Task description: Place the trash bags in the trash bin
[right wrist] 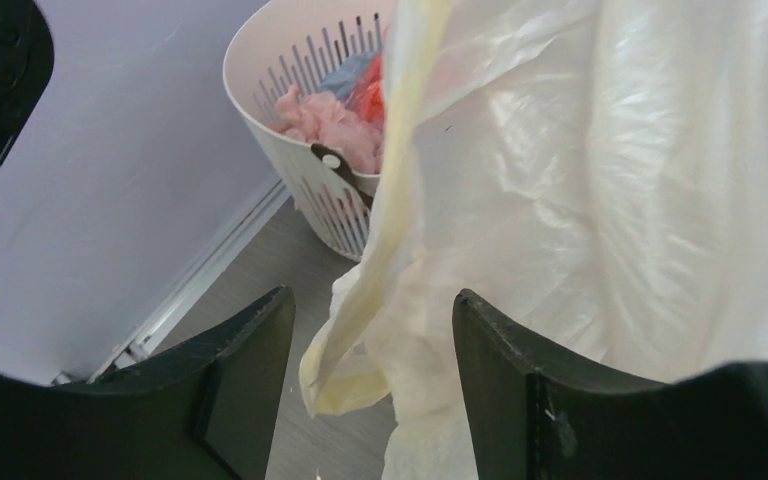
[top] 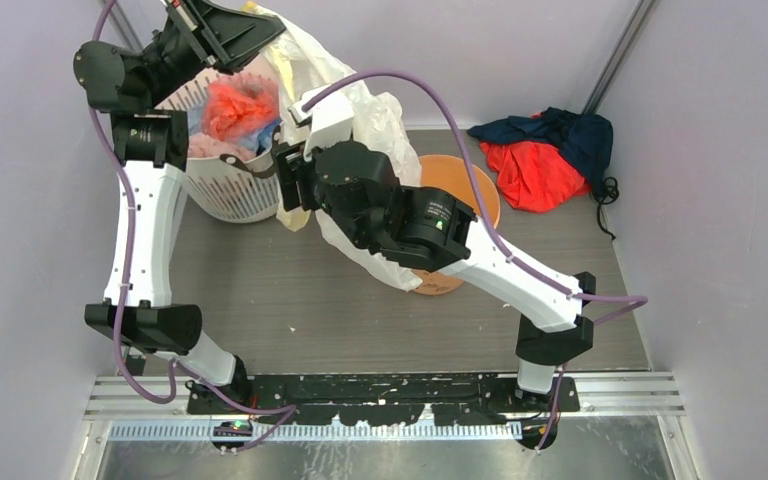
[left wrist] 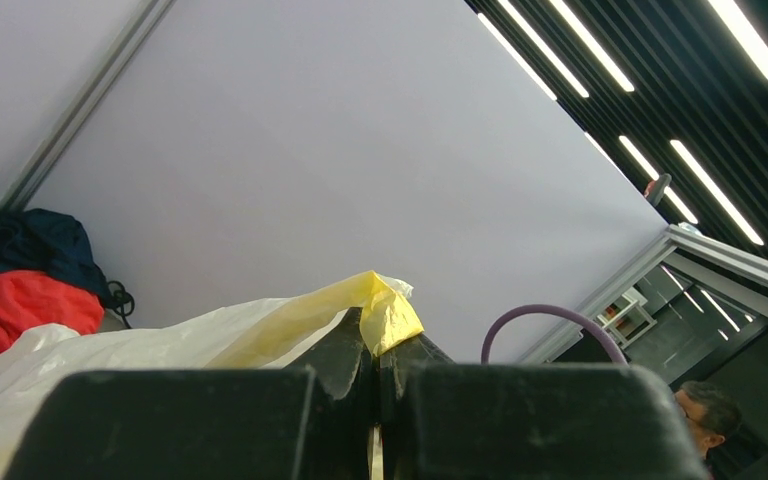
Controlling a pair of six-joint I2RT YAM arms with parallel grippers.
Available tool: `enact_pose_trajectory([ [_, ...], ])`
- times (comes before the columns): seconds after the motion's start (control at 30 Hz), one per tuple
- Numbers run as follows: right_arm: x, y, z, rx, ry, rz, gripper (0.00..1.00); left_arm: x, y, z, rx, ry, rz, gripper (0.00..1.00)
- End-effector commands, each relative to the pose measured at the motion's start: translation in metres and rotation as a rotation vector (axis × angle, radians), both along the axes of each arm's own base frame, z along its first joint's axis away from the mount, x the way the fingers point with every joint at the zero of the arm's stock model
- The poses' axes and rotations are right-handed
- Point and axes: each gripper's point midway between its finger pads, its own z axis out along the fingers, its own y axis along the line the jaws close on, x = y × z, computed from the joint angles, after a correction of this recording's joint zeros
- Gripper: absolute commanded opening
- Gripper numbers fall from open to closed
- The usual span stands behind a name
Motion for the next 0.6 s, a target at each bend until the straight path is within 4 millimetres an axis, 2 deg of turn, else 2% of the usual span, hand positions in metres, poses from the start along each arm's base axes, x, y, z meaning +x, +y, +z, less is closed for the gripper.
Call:
enact_pose_trajectory([
  [0.0, 0.008, -0.020, 0.052, 0.162, -0.076, -0.103, 0.62, -0.029, 0.003, 0.016, -0.012, -0.081, 0.018, 0.01],
  [0.1, 0.011, -0.016, 0.060, 0.205, -0.087, -0.116, 0.50, -0.031, 0.003, 0.014, -0.020, -0.079, 0.025, 0.01],
  [0.23, 0.011, -0.012, 0.068, 0.234, -0.087, -0.112, 0.16, -0.035, 0.004, 0.012, -0.020, -0.080, 0.025, 0.01],
  [0.37, 0.008, -0.017, 0.072, 0.241, -0.082, -0.100, 0.02, -0.037, 0.003, 0.013, -0.018, -0.086, 0.021, 0.01],
  [0.57, -0.004, -0.046, 0.090, 0.283, -0.085, -0.078, 0.01, -0.027, 0.006, 0.010, 0.012, -0.089, 0.044, 0.02],
])
